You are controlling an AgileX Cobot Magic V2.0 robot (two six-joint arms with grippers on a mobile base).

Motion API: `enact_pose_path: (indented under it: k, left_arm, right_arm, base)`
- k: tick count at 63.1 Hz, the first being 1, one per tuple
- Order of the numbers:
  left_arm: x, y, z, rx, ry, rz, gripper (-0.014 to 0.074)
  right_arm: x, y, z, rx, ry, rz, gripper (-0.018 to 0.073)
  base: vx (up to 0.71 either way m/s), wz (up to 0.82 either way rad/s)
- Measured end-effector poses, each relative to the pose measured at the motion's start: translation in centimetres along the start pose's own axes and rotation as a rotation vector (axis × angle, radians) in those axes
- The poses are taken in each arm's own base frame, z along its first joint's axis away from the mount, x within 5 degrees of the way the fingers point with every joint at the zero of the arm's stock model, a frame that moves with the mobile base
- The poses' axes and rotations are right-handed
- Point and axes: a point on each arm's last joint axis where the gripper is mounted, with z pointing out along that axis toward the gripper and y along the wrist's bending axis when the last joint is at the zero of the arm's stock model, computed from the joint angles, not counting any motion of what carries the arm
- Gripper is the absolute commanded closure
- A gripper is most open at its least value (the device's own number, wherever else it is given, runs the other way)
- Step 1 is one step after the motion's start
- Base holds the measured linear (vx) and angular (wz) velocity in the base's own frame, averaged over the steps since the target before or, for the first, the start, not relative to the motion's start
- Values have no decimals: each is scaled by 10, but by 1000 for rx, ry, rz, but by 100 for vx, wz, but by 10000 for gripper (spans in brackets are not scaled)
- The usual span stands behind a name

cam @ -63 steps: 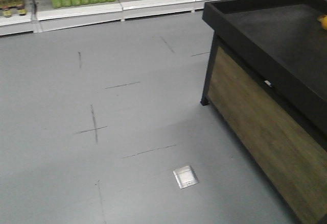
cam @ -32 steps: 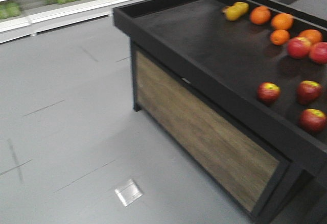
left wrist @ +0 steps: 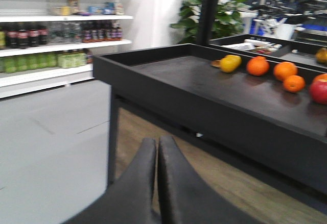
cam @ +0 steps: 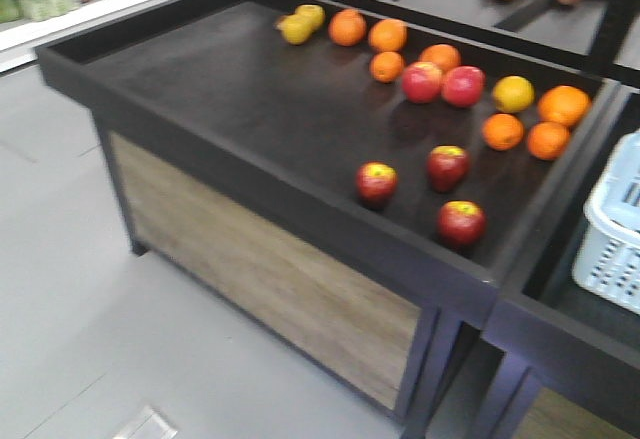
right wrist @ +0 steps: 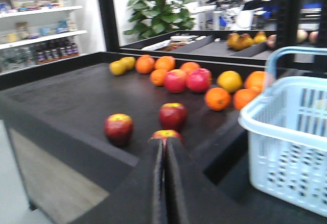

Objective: Pick three apples into basket with both arms
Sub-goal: 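Turn the base toward the fruit table holding the light-blue basket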

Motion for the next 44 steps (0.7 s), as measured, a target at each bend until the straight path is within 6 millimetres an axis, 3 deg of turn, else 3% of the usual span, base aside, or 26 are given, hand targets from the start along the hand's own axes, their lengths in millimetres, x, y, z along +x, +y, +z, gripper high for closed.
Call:
enact_pose_path:
  k: [44]
  left_arm:
    - [0, 0, 0, 0, 0, 0, 603]
  right_arm:
    - [0, 0, 0, 0, 0, 0, 564]
  base:
    - [14, -52]
